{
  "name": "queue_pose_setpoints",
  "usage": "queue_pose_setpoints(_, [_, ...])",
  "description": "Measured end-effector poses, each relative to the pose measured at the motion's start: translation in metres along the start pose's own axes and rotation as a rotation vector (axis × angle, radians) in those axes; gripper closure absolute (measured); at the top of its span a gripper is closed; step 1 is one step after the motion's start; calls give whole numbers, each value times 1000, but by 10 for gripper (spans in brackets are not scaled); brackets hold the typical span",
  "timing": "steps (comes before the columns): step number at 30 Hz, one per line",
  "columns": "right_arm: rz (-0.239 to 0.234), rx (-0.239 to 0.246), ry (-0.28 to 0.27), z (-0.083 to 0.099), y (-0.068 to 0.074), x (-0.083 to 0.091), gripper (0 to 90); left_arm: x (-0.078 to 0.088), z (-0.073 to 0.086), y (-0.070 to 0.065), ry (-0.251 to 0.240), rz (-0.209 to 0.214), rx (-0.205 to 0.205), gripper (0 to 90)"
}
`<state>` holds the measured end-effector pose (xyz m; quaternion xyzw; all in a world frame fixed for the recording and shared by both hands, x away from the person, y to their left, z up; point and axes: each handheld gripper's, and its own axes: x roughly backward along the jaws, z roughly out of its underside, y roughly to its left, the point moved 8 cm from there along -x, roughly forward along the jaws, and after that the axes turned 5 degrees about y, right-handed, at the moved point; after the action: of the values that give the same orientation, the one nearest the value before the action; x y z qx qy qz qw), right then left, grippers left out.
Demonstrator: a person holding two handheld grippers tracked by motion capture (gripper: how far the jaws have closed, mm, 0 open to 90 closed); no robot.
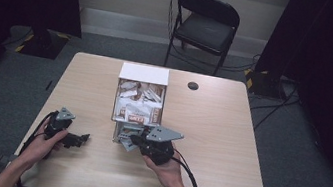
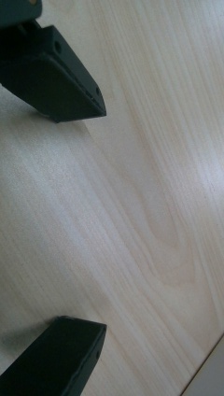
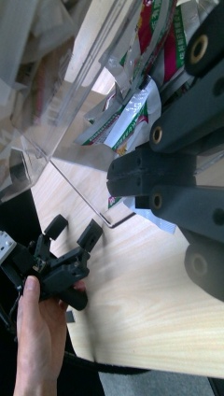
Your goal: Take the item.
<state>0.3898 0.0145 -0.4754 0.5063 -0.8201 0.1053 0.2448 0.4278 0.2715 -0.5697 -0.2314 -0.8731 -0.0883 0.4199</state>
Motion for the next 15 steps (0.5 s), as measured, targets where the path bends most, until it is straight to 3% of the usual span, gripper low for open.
queue_pose_setpoints(15, [-29,-39,-57,-11,-3,19,900,0,0,0,0,1,0,0])
